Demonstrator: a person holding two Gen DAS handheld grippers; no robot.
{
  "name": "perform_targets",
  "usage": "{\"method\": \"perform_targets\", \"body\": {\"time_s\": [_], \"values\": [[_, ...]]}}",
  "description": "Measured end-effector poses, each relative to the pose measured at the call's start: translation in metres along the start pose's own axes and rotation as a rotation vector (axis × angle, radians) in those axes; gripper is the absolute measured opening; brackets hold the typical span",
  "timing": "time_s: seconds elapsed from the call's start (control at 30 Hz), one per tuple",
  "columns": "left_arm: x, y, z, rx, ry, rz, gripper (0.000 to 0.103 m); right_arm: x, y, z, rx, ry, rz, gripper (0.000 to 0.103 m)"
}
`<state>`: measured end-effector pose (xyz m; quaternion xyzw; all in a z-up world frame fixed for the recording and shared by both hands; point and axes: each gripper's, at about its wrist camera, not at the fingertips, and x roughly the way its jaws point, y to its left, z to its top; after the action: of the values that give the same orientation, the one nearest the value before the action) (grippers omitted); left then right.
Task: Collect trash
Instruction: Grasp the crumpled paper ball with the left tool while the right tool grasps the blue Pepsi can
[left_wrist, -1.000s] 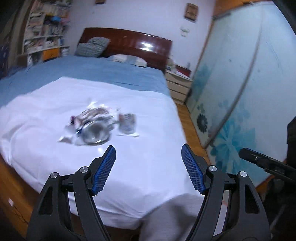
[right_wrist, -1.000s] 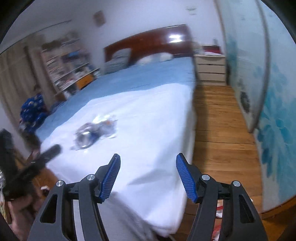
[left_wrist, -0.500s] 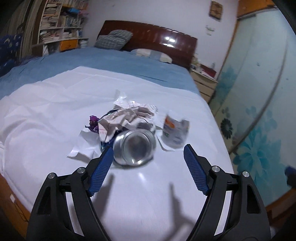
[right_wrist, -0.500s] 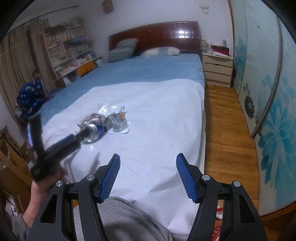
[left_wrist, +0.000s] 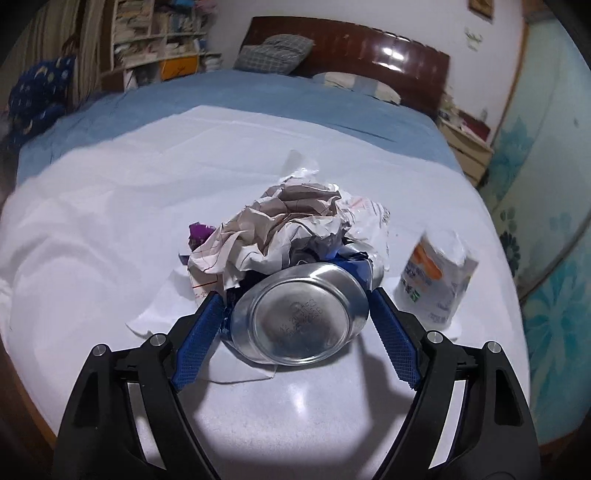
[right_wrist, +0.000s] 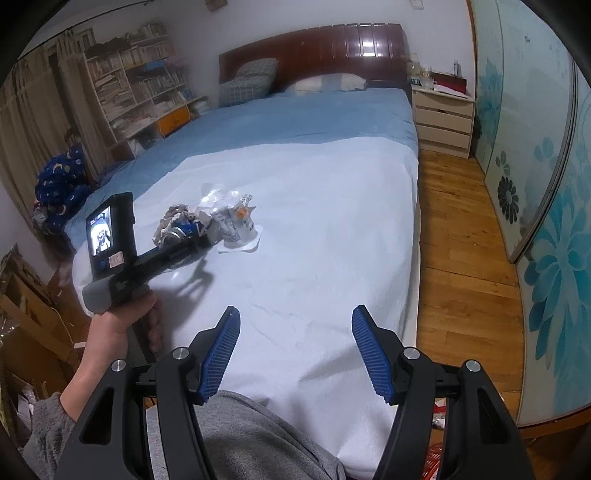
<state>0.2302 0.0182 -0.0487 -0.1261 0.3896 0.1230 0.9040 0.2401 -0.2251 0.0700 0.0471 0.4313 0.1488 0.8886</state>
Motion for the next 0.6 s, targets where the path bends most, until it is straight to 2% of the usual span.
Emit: {"method": "perform_targets", "body": {"time_s": [0.17,0.27,0.4,0.5,0.6], "values": [[-0.012,0.019,-0.001,-0.087,-0.008,-0.121,0.080,0.002,-0.002,0.001,0.006,-0.001,0.004,0.063],[-0.025,0.019,-0.006,-0.083,-0.026,-0.182,0.079,0.002,-0.002,0.001,0.004,-0.003,0.004,0.063],[-0.049,0.019,-0.011,-0.083,-0.040,-0.299,0.078,0.004,-0.002,0.002,0.001,-0.003,0.007,0.063],[-0.065,0.027,-0.016,-0.122,-0.045,-0.394,0.075,0.012,-0.003,0.006,0.005,0.013,0.018,0.063],[-0.074,0.035,-0.019,-0.153,-0.057,-0.431,0.074,0.022,0.000,0.013,-0.004,0.028,0.025,0.063]]}}
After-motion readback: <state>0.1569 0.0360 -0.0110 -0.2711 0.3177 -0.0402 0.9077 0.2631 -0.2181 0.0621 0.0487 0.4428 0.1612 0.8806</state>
